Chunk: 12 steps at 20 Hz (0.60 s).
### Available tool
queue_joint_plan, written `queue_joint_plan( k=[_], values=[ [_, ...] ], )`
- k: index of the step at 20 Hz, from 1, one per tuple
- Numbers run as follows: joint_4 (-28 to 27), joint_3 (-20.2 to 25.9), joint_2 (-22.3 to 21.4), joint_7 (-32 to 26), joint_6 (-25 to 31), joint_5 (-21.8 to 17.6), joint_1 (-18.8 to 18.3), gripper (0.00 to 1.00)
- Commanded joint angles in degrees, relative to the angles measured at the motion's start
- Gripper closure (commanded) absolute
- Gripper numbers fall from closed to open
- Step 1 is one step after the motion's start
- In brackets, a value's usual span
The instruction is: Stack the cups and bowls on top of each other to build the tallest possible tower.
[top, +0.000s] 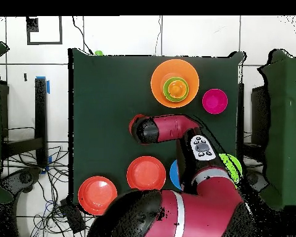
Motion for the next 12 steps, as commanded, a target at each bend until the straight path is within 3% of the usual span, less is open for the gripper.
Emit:
queue_joint_plan(
  k=[1, 11, 12],
  values=[
    [-4.1, 0.1, 2.8, -1.1, -0.5, -3.8, 1.8, 1.00],
    [-5.9, 0.4, 1.6, -2.4, 3.5, -2.8, 2.7, 1.00],
    [-5.6, 0.3, 1.6, -2.2, 3.7, -2.6, 2.9, 0.00]
  ],
)
